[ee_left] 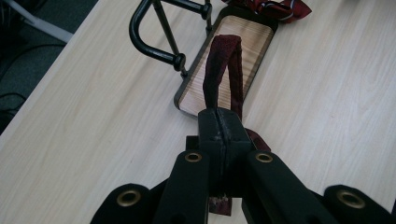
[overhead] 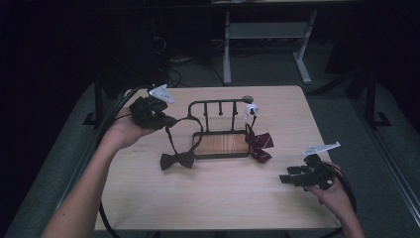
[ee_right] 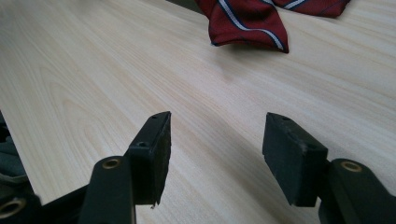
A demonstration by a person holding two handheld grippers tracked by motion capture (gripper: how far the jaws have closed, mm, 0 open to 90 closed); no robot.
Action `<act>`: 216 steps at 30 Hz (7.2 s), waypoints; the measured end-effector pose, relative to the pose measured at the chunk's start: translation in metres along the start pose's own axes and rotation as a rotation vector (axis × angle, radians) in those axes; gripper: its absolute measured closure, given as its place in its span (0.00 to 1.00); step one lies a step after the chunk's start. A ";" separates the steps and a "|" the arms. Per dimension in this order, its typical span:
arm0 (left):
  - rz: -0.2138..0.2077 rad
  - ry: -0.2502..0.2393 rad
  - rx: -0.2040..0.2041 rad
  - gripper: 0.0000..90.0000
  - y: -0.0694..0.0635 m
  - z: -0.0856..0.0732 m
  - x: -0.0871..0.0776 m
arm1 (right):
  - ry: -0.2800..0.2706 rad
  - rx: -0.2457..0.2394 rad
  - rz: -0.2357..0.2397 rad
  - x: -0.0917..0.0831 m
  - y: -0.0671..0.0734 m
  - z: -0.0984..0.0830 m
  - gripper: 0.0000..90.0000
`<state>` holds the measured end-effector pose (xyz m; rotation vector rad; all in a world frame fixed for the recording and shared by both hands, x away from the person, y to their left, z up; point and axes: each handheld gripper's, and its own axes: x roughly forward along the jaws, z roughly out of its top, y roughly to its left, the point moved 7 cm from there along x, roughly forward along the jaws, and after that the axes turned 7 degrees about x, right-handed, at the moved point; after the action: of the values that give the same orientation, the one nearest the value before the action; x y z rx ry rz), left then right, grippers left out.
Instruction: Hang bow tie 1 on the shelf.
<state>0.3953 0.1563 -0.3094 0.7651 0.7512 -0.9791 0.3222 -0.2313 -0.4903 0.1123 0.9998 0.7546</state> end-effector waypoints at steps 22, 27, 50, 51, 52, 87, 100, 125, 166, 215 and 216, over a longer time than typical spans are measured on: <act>0.020 0.035 -0.048 1.00 0.026 0.006 0.005 | -0.003 0.001 -0.001 -0.002 -0.001 0.000 0.47; 0.021 0.042 -0.055 1.00 0.031 0.006 0.008 | -0.007 -0.001 -0.002 -0.002 -0.001 0.000 0.47; 0.031 0.084 -0.106 0.99 0.049 0.001 0.022 | -0.006 0.001 0.000 -0.003 -0.002 0.000 0.47; 0.029 0.087 -0.109 0.99 0.049 0.001 0.022 | -0.005 0.003 0.000 -0.003 -0.002 0.000 0.47; 0.028 0.091 -0.109 0.99 0.050 0.001 0.023 | -0.005 0.003 0.000 -0.003 -0.002 0.000 0.47; 0.030 0.120 -0.118 0.87 0.043 -0.016 0.037 | -0.012 0.009 -0.018 -0.002 -0.006 -0.001 0.45; 0.019 0.074 -0.128 0.81 0.032 -0.025 0.037 | -0.011 0.009 -0.035 0.001 -0.009 -0.002 0.45; -0.006 0.026 -0.145 0.74 0.012 -0.046 0.041 | -0.030 0.010 -0.057 0.002 -0.012 -0.003 0.45; -0.021 -0.051 -0.188 0.59 -0.024 -0.083 0.061 | -0.032 0.021 -0.067 0.002 -0.016 -0.005 0.45; 0.010 -0.115 -0.224 0.36 -0.066 -0.121 0.096 | -0.033 0.004 -0.098 0.005 -0.019 -0.007 0.44; 0.012 -0.121 -0.228 0.35 -0.068 -0.122 0.098 | -0.029 0.003 -0.108 0.006 -0.019 -0.007 0.44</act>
<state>0.3450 0.1913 -0.4679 0.5074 0.7371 -0.9029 0.3283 -0.2438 -0.5062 0.0713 0.9716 0.6513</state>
